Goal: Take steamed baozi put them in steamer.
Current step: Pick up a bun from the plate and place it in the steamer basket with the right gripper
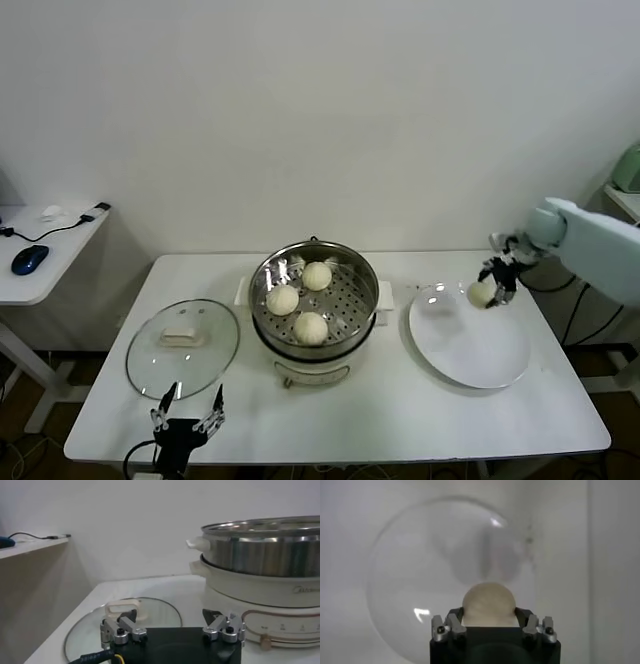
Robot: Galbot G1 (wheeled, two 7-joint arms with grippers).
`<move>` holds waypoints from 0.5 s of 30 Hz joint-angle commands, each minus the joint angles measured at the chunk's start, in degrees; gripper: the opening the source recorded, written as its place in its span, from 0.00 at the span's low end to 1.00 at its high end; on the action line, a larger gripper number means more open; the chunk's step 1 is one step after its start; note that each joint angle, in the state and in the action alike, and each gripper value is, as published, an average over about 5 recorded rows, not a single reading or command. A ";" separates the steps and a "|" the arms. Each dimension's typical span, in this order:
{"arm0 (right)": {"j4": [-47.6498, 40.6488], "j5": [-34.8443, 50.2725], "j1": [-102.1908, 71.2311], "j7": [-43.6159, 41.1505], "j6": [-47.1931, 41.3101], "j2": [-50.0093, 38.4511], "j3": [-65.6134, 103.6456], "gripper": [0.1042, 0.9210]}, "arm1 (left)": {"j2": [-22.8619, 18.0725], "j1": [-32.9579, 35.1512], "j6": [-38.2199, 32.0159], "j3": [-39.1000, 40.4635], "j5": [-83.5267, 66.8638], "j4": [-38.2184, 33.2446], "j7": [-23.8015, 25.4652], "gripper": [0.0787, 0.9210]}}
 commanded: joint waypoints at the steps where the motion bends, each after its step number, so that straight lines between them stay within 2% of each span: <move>1: 25.90 33.18 35.55 2.44 -10.15 8.11 -20.53 0.72 | -0.03 0.21 -0.11 -0.17 0.08 -0.09 -0.01 0.88; 7: 30.16 38.92 29.83 10.52 -15.28 16.33 -15.26 0.72 | 0.52 -0.62 0.27 0.38 -0.08 0.05 0.08 0.88; 15: 26.21 33.38 14.69 17.55 -18.95 22.05 -13.67 0.72 | 0.71 -1.20 0.77 0.95 -0.26 -0.58 0.29 0.88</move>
